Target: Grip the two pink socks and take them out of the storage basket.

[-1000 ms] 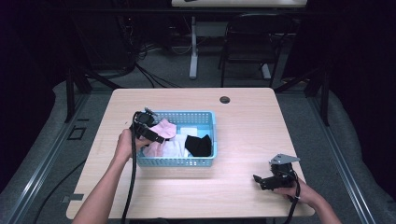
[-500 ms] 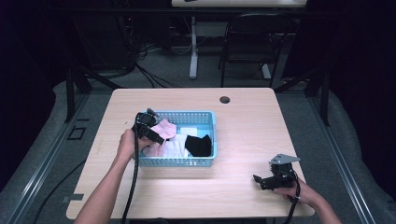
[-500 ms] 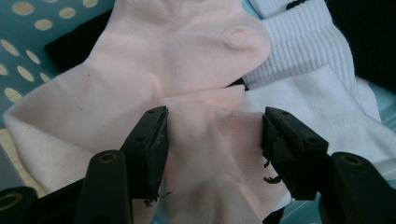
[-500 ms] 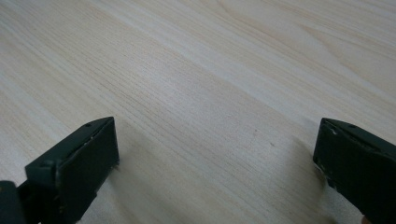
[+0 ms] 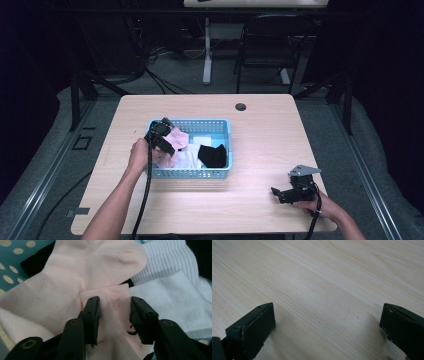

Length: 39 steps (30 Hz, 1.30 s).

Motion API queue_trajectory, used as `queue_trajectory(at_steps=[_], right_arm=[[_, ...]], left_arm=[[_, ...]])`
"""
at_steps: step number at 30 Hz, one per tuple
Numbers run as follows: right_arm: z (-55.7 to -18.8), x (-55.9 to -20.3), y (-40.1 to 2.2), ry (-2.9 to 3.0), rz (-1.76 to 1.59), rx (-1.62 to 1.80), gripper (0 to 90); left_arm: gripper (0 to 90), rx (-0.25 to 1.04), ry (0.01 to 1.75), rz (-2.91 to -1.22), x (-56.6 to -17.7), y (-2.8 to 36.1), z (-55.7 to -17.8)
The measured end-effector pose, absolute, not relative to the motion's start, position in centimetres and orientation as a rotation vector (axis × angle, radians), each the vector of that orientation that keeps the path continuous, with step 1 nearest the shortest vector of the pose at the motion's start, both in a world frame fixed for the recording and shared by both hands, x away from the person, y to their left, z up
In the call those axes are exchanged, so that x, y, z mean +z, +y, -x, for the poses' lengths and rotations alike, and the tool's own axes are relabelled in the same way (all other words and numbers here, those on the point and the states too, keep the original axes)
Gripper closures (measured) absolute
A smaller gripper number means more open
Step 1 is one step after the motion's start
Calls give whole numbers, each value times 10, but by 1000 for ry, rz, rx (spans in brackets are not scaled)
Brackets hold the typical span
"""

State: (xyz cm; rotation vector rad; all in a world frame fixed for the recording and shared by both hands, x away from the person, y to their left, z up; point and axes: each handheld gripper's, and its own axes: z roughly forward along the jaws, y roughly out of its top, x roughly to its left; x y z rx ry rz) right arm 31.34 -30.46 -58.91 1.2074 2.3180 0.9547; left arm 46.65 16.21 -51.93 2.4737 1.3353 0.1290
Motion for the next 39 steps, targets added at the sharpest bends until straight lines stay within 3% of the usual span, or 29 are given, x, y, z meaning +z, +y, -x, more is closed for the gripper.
queue_trajectory(at_steps=[2,9,12,13,14,19,39], right_arm=[[-313,-589,-305,2318,-1206,955,0],[-313,-589,-305,2319,-1206,952,0],[-313,-589,-305,2318,-1207,954,0],[-313,-589,-305,2318,-1207,954,0],[-313,-589,-305,2318,-1207,955,0],[-313,-589,-305,2319,-1205,954,0],[-313,-589,-305,2318,-1207,955,0]], left_arm=[[487,107,1338,-2471,-520,161,-467],[492,109,1370,-2502,-525,160,-469],[615,110,1373,-2510,-528,160,-470],[615,119,1372,-2514,-528,160,-470],[699,122,1368,-2515,-527,160,-469],[813,143,1348,-2510,-525,164,-467],[839,269,1220,-2369,-466,177,-450]])
